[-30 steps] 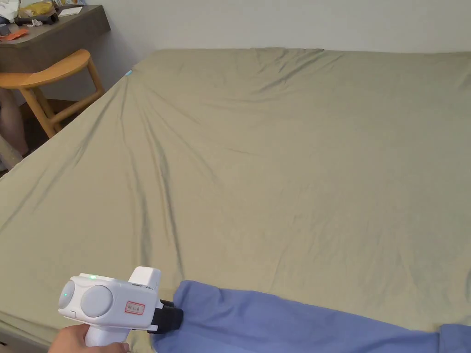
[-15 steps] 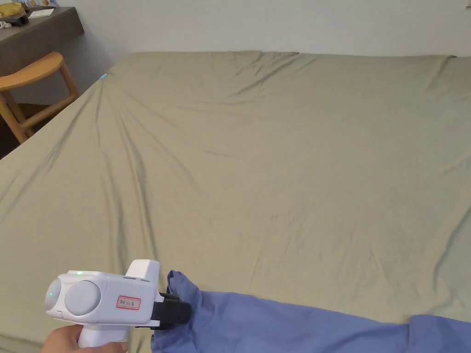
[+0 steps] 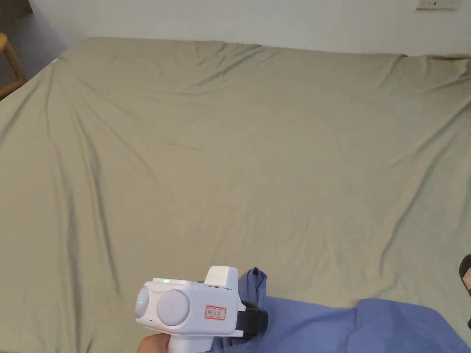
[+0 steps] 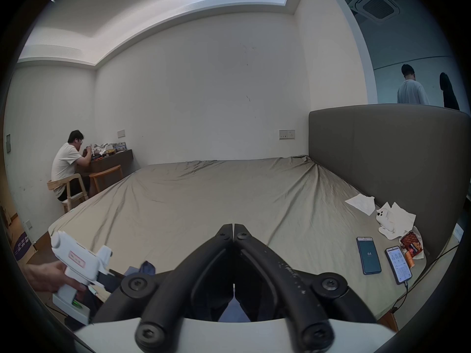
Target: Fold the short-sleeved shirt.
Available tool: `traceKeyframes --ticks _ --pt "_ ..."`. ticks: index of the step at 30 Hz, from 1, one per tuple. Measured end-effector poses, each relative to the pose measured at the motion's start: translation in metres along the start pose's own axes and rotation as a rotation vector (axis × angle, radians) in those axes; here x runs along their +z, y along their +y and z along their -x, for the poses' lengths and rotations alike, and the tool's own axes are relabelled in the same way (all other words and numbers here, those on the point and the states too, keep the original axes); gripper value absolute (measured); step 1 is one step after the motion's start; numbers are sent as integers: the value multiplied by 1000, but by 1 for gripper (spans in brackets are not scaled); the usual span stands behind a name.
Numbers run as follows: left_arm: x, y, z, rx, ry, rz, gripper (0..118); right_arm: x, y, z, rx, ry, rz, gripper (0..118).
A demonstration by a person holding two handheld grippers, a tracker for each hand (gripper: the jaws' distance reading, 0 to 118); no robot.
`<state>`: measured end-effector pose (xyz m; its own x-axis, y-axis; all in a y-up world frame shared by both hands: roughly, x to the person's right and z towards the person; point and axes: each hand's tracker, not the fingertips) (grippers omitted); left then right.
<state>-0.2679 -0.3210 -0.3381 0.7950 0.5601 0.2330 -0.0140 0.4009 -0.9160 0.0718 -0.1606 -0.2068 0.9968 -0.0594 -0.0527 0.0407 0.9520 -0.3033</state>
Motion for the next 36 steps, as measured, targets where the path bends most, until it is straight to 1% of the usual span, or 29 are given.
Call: traceKeyframes --ticks 5,6,8,9,11,13,14,15,16,17,19,20,21,22,24,25,27,28,29,30,31,32,33,35,36 --pt "-25 -9 -13 17 -19 29 6 3 0 -7 5 -21 4 0" --pt "-28 -11 -16 -3 -10 31 17 3 -1 -8 5 -25 6 0" --pt "-38 -11 -13 -16 36 60 55 1 -2 -12 -9 -24 10 0" --pt "-37 -10 -10 19 27 62 68 0 -2 -13 -17 -22 15 0" --pt "-24 -10 -8 96 -48 -13 69 0 -2 -13 -33 -18 18 0" --pt "13 -6 -11 105 -162 -105 70 2 -2 -13 -29 -18 15 0" --pt "33 -5 -10 73 -193 -186 66 3 -2 -13 -27 -22 16 0" --pt "48 -5 -8 29 -180 -252 44 3 -2 -13 -27 -20 16 0" --pt "61 -5 -3 -11 -133 -314 15 3 -3 -14 -28 -18 17 0" --pt "70 -6 3 -30 -44 -365 2 2 -3 -14 -28 -17 21 0" --pt "66 -12 13 -96 141 -408 2 1 -5 -14 -29 -12 26 0" --pt "56 -17 13 -117 248 -374 2 -1 -6 -13 -30 -10 29 0" --pt "46 -21 14 -149 293 -323 2 -2 -7 -13 -31 -8 31 0" --pt "32 -29 12 -187 253 -295 2 -3 -7 -12 -35 -6 31 0" --pt "8 -43 1 -226 291 -257 2 -3 -6 -11 -43 -4 31 0" --pt "-8 -48 -7 -262 274 -202 2 -3 -6 -11 -46 -4 32 0" --pt "-37 -60 -18 -310 279 -165 1 -3 -6 -11 -49 -3 34 0" --pt "-53 -64 -26 -336 264 -112 1 -3 -6 -11 -50 -2 37 0" --pt "-64 -70 -35 -344 284 -108 1 -2 -5 -11 -50 -2 38 0" --pt "-68 -75 -42 -372 327 -147 1 -1 -5 -11 -47 -3 39 0" --pt "-68 -76 -53 -439 370 -183 1 -1 -5 -12 -43 -4 41 0" --pt "-70 -75 -61 -488 388 -163 1 0 -5 -12 -40 -6 44 0" --pt "-70 -75 -65 -490 390 -164 1 0 -6 -12 -38 -6 46 0" --pt "-68 -78 -68 -459 317 -179 1 -1 -8 -13 -35 -8 54 0" --pt "-70 -79 -72 -465 328 -176 1 -2 -9 -13 -37 -8 57 0"
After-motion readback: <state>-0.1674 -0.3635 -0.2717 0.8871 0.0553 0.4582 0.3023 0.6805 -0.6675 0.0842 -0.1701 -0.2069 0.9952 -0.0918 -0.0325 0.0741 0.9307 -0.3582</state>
